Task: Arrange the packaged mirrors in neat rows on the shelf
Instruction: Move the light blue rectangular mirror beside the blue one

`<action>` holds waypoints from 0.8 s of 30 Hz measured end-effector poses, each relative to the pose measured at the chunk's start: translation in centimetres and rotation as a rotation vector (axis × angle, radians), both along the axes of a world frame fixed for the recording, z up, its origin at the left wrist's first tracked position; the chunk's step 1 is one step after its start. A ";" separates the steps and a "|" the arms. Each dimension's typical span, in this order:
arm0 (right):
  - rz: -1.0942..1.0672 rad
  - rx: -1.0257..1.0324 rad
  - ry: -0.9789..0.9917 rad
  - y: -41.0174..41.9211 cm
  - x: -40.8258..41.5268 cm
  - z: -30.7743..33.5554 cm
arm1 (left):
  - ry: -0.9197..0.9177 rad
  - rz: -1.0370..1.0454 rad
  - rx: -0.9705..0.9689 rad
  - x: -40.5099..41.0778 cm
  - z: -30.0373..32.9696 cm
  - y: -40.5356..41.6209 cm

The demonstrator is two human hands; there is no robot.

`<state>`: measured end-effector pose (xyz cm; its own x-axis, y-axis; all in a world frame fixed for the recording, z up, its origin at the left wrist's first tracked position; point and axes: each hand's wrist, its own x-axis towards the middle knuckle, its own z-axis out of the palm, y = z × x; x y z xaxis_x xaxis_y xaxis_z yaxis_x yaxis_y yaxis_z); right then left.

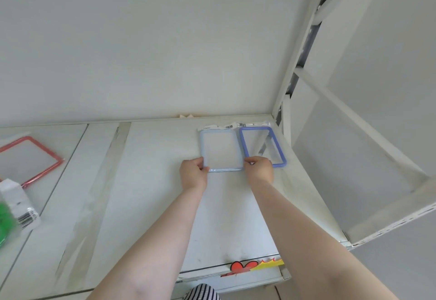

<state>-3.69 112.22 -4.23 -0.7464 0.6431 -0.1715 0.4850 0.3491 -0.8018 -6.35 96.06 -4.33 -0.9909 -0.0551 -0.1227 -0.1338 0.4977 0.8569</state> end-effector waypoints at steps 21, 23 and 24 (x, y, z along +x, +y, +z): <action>-0.123 0.245 -0.177 1.7 0.7 0.0 | 0.066 -0.150 -0.278 -1.6 -1.2 1.2; -0.121 0.235 -0.174 1.6 0.8 0.5 | 0.060 -0.151 -0.274 -1.5 -0.9 1.0; -0.115 0.237 -0.168 1.5 0.9 0.7 | 0.060 -0.156 -0.276 -1.4 -0.6 0.9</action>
<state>-2.79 113.69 -3.49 -0.6404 0.7585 -0.1209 0.6508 0.4523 -0.6099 -7.78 97.00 -4.97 -0.9950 0.0752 -0.0652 0.0094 0.7231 0.6907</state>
